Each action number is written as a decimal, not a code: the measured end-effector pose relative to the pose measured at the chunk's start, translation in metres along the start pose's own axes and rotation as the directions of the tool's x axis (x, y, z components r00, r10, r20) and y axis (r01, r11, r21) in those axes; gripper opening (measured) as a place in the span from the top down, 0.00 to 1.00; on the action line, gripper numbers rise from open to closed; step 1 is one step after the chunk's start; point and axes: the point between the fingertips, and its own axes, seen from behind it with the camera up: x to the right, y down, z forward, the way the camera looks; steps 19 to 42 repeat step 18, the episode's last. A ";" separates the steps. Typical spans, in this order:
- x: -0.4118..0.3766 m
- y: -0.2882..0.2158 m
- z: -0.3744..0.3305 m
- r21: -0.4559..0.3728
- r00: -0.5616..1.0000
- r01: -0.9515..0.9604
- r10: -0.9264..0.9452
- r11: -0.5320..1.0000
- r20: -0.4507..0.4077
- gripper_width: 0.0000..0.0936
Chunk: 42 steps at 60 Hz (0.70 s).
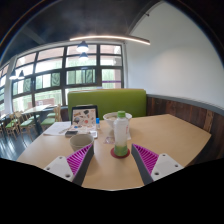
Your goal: Pour water
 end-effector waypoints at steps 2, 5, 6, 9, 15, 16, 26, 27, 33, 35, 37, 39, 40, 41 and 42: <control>-0.004 0.005 -0.017 -0.010 1.000 -0.006 0.006 1.000 0.006 0.11; -0.016 0.014 -0.039 -0.026 1.000 -0.023 0.024 0.999 0.010 0.11; -0.021 0.017 -0.046 -0.032 0.999 -0.031 0.031 0.999 0.012 0.11; -0.032 0.025 -0.063 -0.041 0.998 -0.049 0.050 0.998 0.025 0.12; -0.057 0.039 -0.093 -0.052 0.996 -0.078 0.080 0.996 0.045 0.12; -0.057 0.039 -0.092 -0.053 0.996 -0.073 0.076 0.996 0.048 0.11; -0.066 0.043 -0.099 -0.054 0.997 -0.065 0.067 0.996 0.049 0.12; -0.066 0.043 -0.099 -0.054 0.997 -0.065 0.067 0.996 0.049 0.12; -0.066 0.043 -0.099 -0.054 0.997 -0.065 0.067 0.996 0.049 0.12; -0.066 0.043 -0.099 -0.054 0.997 -0.065 0.067 0.996 0.049 0.12; -0.066 0.043 -0.099 -0.054 0.997 -0.065 0.067 0.996 0.049 0.12; -0.066 0.043 -0.099 -0.054 0.997 -0.065 0.067 0.996 0.049 0.12; -0.066 0.043 -0.099 -0.054 0.997 -0.065 0.067 0.996 0.049 0.12; -0.066 0.043 -0.099 -0.054 0.997 -0.065 0.067 0.996 0.049 0.12; -0.066 0.043 -0.099 -0.054 0.997 -0.065 0.067 0.996 0.049 0.12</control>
